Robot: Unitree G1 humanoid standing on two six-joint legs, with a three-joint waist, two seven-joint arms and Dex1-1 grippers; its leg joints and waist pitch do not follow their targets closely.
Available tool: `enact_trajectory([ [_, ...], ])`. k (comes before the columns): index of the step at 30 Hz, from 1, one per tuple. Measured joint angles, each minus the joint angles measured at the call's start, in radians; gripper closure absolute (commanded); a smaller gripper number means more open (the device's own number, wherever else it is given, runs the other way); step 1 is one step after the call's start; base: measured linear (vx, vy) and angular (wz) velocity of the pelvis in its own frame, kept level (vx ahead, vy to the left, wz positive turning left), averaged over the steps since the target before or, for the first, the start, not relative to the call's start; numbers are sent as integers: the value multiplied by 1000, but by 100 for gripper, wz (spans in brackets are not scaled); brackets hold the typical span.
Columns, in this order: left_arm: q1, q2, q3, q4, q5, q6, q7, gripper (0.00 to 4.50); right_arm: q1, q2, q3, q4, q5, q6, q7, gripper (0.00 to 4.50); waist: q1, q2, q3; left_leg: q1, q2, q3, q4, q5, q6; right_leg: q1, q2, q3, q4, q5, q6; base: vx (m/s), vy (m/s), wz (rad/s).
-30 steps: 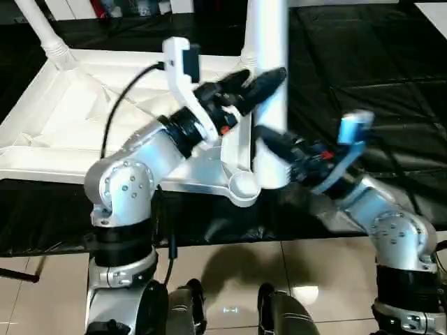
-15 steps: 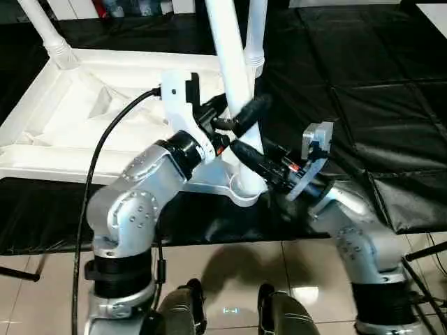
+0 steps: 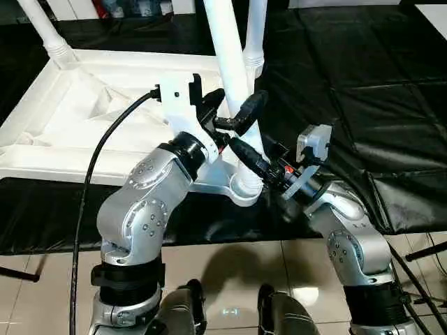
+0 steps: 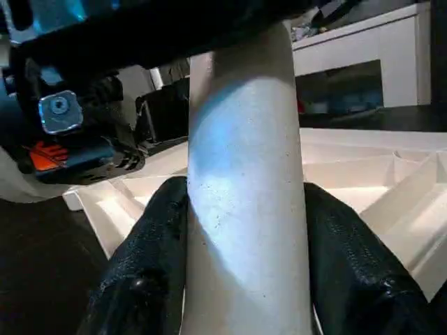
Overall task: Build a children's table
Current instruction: Rotate table base
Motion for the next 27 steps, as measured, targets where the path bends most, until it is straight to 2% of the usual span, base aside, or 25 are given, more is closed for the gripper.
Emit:
enact_trajectory([
  [7, 18, 36, -34, 0, 26, -38, -21, 34, 1, 0, 11, 25, -14, -35, 2, 259, 0, 0, -1, 0, 0, 0, 2, 0, 0, 1, 0, 0, 0, 3, 1, 0, 0, 0],
  [14, 61, 163, -119, 24, 126, -190, -146, 34, 5, -7, 16, 59, -24, -71, 28, 259, -1, 1, -9, 1, 0, 0, 4, 0, 0, 2, 0, 1, 0, 4, 2, 0, 0, 0],
  [24, 74, 261, -184, 66, 241, -358, -214, 34, 23, -1, 42, 115, -59, -155, 42, 259, -1, 2, -9, 3, 0, -1, 6, 0, 0, 6, 0, 1, 0, 5, 1, 0, 0, 0],
  [27, 93, 268, -200, 92, 264, -386, -226, 73, 23, 0, 51, 127, -69, -172, 46, 259, -3, 2, -9, 5, 0, -1, 6, 0, 0, 7, 0, 1, 0, 4, 3, 0, 0, 0],
])
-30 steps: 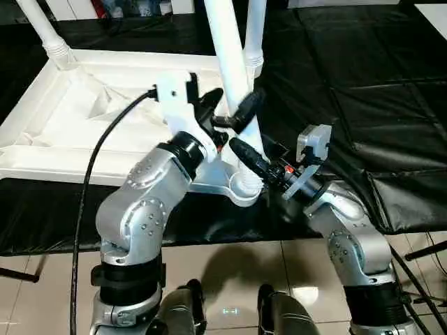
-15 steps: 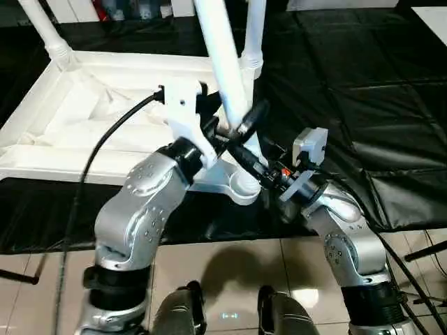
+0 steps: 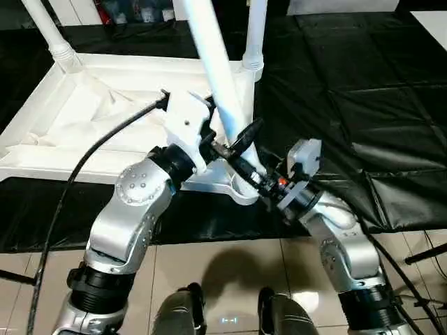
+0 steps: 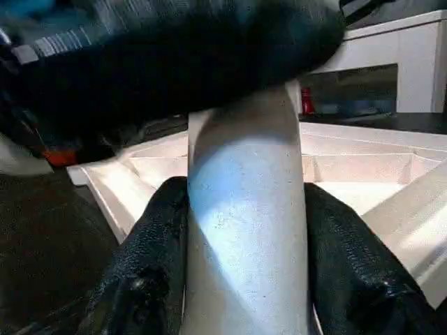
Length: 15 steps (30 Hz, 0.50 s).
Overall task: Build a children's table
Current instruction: Rotate table base
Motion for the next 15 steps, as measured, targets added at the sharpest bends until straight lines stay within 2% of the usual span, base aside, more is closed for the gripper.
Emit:
enact_trajectory([
  [11, 8, 8, -19, 20, 17, -82, -28, 146, -1, 17, 14, 80, -46, -144, -6, 259, -2, 0, 0, 6, 0, 0, 0, 0, 0, 6, 0, 1, 0, -1, 2, 0, 0, 0],
  [15, 20, -55, 24, 17, -60, -39, -16, 180, -2, 23, 13, 97, -46, -170, -11, 259, -2, 0, 0, 6, 0, 0, 0, 0, 0, 6, 0, 1, 0, 0, 1, 0, 0, 0],
])
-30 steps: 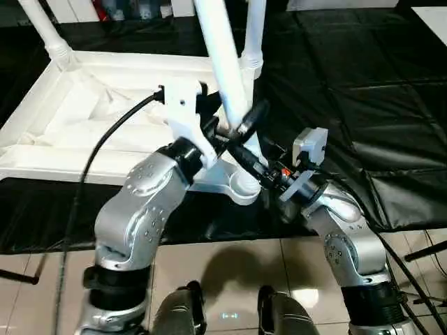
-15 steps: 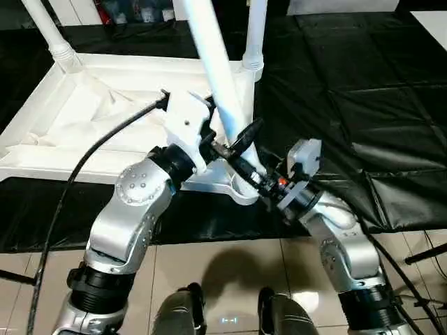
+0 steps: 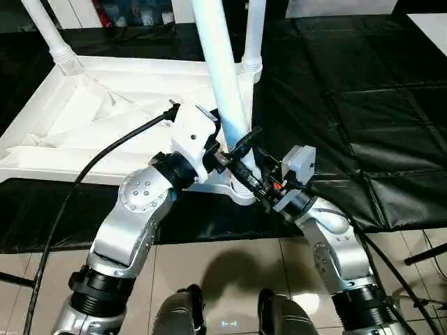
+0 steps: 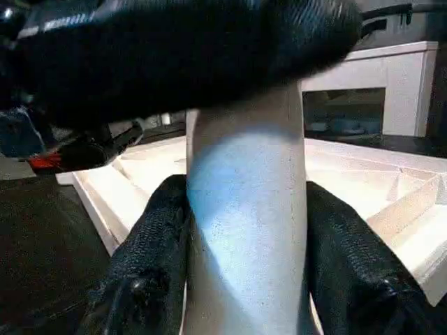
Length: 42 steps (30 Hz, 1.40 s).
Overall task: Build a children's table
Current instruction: Rotate table base
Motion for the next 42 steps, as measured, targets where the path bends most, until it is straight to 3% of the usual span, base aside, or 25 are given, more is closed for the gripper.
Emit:
enact_trajectory([
  [7, 0, -73, 55, -16, -122, 95, 46, 221, -18, 7, -1, 28, 1, -9, -3, 259, -1, 0, 0, 0, 0, 0, 0, 0, 0, 0, 0, 0, 0, 0, 0, 0, 0, 0],
  [11, -13, -123, 88, -17, -157, 128, 93, 221, -27, 9, 0, 34, 1, -9, -12, 259, -1, 0, 0, 0, 0, 0, 1, 0, 0, 0, 0, 0, 0, -1, 1, 0, 0, 0],
  [21, -43, -133, 112, -23, -175, 201, 156, 221, -57, 4, -1, 51, 4, 26, -18, 259, -6, 0, 0, 0, 0, 0, 2, 0, 0, 0, 0, 0, 0, -1, 1, 0, 0, 0],
  [35, -84, -113, 136, -5, -181, 226, 164, 221, -102, -5, -3, 73, 6, 48, -26, 259, -15, 0, 0, -1, 0, 0, 4, 0, 0, 1, 0, 0, 0, -1, 1, 0, 0, 0],
  [37, -108, -110, 143, 1, -182, 230, 167, 224, -122, -6, -7, 69, 8, 66, -35, 203, -17, 0, 0, 0, 0, 0, 4, 0, 0, 1, 0, 0, 0, -1, 1, 0, 0, 0],
  [39, -118, -104, 143, 1, -184, 233, 168, 224, -129, -8, -13, 64, 10, 78, -38, 203, -17, 0, 0, 0, 0, 0, 4, 0, 0, 1, 0, 0, 0, -1, 1, 0, 0, 0],
  [42, -143, -106, 166, 1, -217, 266, 188, 224, -131, -30, -25, 18, 63, 179, -30, 163, -14, 0, 0, -2, 0, 0, 4, 0, 1, 0, 0, 0, 0, 2, -3, 0, 0, 0],
])
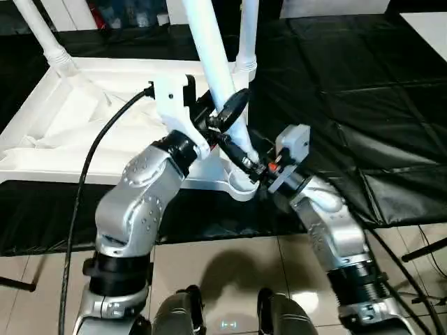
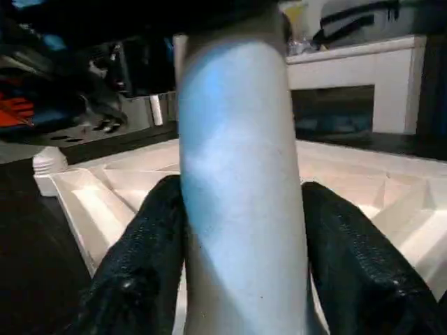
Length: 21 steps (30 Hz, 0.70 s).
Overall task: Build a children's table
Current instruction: Rotate table base
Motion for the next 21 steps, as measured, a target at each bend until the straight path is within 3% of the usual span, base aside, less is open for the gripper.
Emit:
enact_trajectory([
  [2, -27, 1, 36, 0, -8, 12, 14, 224, 1, -26, -6, -37, 34, 62, 22, 163, 1, 0, 0, 0, 0, 0, 0, 0, 0, 0, 0, 0, 0, 1, -2, 0, 0, 0],
  [3, -42, 5, 57, 0, -16, 16, 19, 224, 2, -37, -11, -58, 53, 95, 33, 137, 1, 0, 0, 0, 0, 0, -1, -1, 1, 0, 0, -1, 0, 1, -1, 0, 0, 0],
  [8, -78, 25, 92, 31, -53, 67, 29, 224, 2, -81, -29, -152, 143, 235, 52, 95, 2, 0, 0, 0, 0, 0, -2, -1, 1, 0, 0, -1, 0, 1, -1, 0, 0, 0],
  [15, -133, 84, 136, 93, -89, 130, -4, 224, -97, -170, -196, -179, 320, 479, -9, 38, 3, -1, 0, 1, 0, 0, 1, 0, 1, 1, 0, 0, 0, -3, 4, 0, 0, 0],
  [21, -158, 104, 134, 122, -113, 166, -35, 224, -140, -244, -226, -180, 374, 569, 25, 19, 11, -1, 0, 1, 0, 0, 1, 0, 1, 0, 0, -1, 1, -1, 2, 0, 0, 0],
])
